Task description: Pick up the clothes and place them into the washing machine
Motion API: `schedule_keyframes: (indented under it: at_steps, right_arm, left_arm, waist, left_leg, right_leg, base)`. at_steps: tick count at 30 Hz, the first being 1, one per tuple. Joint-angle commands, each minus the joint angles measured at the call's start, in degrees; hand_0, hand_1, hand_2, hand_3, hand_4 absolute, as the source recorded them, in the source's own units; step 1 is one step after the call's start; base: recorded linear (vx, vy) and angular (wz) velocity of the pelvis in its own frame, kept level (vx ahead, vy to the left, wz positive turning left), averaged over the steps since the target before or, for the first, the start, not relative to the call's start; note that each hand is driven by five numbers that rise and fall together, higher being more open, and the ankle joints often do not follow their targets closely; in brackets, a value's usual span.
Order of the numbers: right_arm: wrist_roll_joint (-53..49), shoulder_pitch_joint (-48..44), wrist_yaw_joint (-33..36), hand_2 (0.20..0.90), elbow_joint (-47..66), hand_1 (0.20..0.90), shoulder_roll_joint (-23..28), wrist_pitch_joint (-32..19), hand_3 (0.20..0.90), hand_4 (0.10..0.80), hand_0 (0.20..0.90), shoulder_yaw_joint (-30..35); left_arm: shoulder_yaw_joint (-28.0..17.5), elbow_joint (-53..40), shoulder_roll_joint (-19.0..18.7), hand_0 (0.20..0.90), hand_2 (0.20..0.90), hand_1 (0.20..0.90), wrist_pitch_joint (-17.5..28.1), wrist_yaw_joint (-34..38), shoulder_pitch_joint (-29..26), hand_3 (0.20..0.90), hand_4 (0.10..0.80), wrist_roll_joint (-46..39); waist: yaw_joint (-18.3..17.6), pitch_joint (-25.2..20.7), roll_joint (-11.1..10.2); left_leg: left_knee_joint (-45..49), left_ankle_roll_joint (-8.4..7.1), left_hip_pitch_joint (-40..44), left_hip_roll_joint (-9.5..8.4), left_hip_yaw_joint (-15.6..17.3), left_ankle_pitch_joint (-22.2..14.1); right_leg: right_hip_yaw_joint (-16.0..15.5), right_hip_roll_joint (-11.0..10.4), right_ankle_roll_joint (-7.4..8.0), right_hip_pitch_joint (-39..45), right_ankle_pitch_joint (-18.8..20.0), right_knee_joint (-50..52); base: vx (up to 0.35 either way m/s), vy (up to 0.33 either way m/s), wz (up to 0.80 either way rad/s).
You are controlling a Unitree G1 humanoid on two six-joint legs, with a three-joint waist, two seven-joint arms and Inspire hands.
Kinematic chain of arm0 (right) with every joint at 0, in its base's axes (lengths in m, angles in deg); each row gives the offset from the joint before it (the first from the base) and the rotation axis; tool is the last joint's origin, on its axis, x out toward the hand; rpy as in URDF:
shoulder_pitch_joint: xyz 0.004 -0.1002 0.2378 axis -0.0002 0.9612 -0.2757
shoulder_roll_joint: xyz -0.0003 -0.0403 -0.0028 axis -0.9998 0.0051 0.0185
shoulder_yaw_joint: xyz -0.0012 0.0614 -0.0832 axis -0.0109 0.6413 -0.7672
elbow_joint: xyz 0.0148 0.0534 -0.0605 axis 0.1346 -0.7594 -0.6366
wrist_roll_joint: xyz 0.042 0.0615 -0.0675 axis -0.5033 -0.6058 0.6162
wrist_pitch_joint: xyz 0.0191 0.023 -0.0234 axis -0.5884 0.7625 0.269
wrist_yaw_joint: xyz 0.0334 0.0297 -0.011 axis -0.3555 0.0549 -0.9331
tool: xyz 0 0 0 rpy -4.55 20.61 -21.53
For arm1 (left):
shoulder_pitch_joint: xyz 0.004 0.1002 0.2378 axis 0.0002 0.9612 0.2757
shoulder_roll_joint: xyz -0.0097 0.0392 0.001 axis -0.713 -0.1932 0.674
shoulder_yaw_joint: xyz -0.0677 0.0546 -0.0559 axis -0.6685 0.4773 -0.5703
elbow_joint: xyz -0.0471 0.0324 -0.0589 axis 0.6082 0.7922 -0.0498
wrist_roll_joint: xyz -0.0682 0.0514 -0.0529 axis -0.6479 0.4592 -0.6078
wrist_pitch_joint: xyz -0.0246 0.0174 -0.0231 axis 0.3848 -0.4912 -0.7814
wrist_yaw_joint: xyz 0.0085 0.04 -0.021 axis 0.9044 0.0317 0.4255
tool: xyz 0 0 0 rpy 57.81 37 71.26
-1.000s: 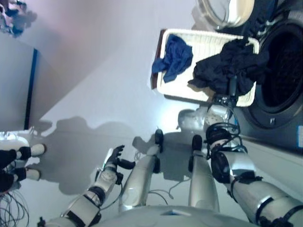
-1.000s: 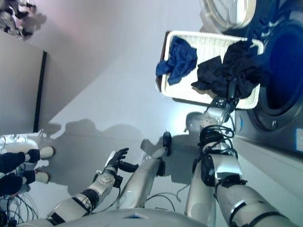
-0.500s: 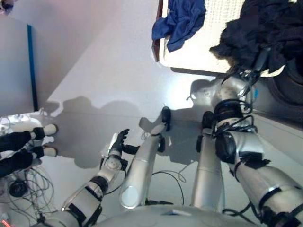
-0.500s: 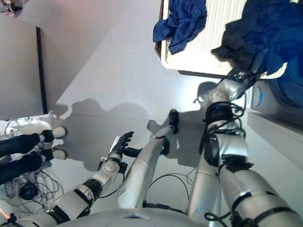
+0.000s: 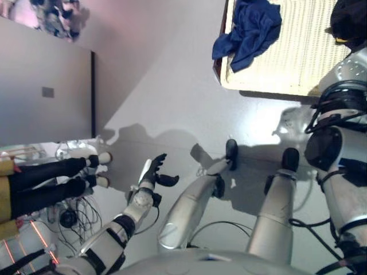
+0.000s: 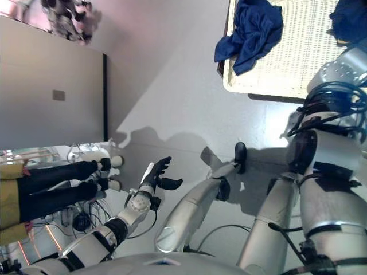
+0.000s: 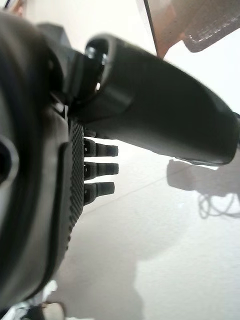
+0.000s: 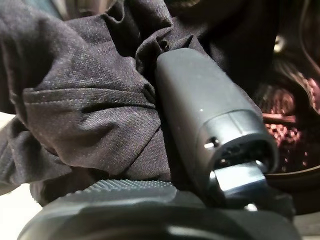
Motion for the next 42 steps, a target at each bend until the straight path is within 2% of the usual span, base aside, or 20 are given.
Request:
schedule_keyframes:
  at_steps: [1,7,12,16,22,23,24,42]
  right_arm:
    - [6.8,-4.5,-0.2,0.3,0.3,0.3,9.3,-0.8,0.3,0.4,0.3,-7.9]
    - [11.7,-7.9,3.0,0.3,-2.8,0.3,17.4,1.1,0.3,0.4,0.3,-12.0]
    - [15.5,-11.3,4.1,0.3,-3.6,0.3,22.6,2.3,0.3,0.4,0.3,-16.5]
    - [18.7,-12.7,4.9,0.3,-4.0,0.3,24.3,3.3,0.3,0.4,0.3,-20.3]
    - [22.4,-13.4,5.7,0.3,-4.4,0.3,24.1,5.2,0.3,0.4,0.3,-23.5]
    - [22.6,-13.3,5.7,0.552,-4.2,0.552,23.8,5.1,0.552,0.568,0.552,-23.5]
    - [22.8,-13.1,5.8,0.9,-4.4,0.9,23.7,5.3,0.9,0.8,0.9,-23.4]
    - [21.1,-7.4,4.5,0.9,-3.2,0.9,16.0,5.2,0.9,0.8,0.9,-18.4]
  left_arm:
    - [-0.8,3.1,-1.1,0.9,0.9,0.9,0.4,1.7,2.8,0.9,0.8,0.3]
    - [-0.5,1.4,-1.4,0.9,0.9,0.9,1.0,1.6,4.0,0.9,0.8,0.8]
    - [-1.0,0.9,-1.7,0.9,0.9,0.9,1.2,1.6,5.1,0.9,0.8,1.1]
    - [-2.0,3.3,-2.1,0.9,0.9,0.9,1.4,1.8,5.1,0.9,0.8,1.1]
    - [-2.9,3.2,-2.4,0.9,0.9,0.9,1.9,1.8,5.4,0.9,0.8,0.4]
    - [-3.0,3.2,-2.5,0.9,0.9,0.9,1.9,1.8,5.3,0.9,0.8,0.3]
    - [-3.2,3.2,-2.5,0.9,0.9,0.9,1.9,1.8,5.4,0.9,0.8,0.2]
    - [-4.1,6.2,-2.4,0.9,0.9,0.9,1.6,1.7,4.3,0.9,0.8,-0.5]
  waist:
    - [0.4,-6.1,2.4]
    - [1.2,-7.3,4.1]
    - [1.6,-7.7,4.6]
    - [1.0,-7.6,4.0]
    - [0.5,-7.2,3.6]
    - [0.5,-7.2,3.6]
    - [0.4,-7.3,3.6]
    - [0.1,-7.2,3.4]
  left_leg:
    - [3.8,-3.5,-1.2,-1.59,-1.3,-6.9]
    - [2.0,-3.97,-0.3,-1.93,-1.8,-6.0]
    - [1.6,-4.44,-0.7,-1.73,-2.0,-5.4]
    - [1.4,-4.69,-1.6,-1.34,-1.8,-5.1]
    - [0.7,-4.64,-2.5,-0.76,-1.3,-4.8]
    - [0.8,-4.62,-2.7,-0.71,-1.3,-4.7]
    - [0.8,-4.63,-2.8,-0.67,-1.2,-4.6]
    - [-0.9,-4.8,-1.4,-0.07,-1.4,-3.9]
  right_leg:
    - [-0.8,1.3,-2.52,4.0,-0.2,-4.9]
    - [-1.1,0.7,-2.53,4.2,-0.7,-5.1]
    - [-1.3,0.9,-2.86,3.2,-1.1,-4.3]
    - [-0.8,1.5,-2.95,1.8,-1.0,-3.8]
    - [-0.2,2.3,-3.02,0.7,-0.3,-4.5]
    - [-0.2,2.4,-3.04,0.5,-0.2,-4.5]
    - [-0.3,2.4,-3.07,0.5,-0.1,-4.6]
    - [-0.6,3.3,-3.18,2.2,0.2,-6.2]
  base:
    - [0.0,0.0,0.0]
    - [0.024,-0.028,0.02]
    - [0.014,-0.048,0.03]
    - [0.015,-0.026,0.04]
    - [0.0,0.0,0.0]
    - [0.0,0.0,0.0]
    - [0.0,0.0,0.0]
    - [0.0,0.0,0.0]
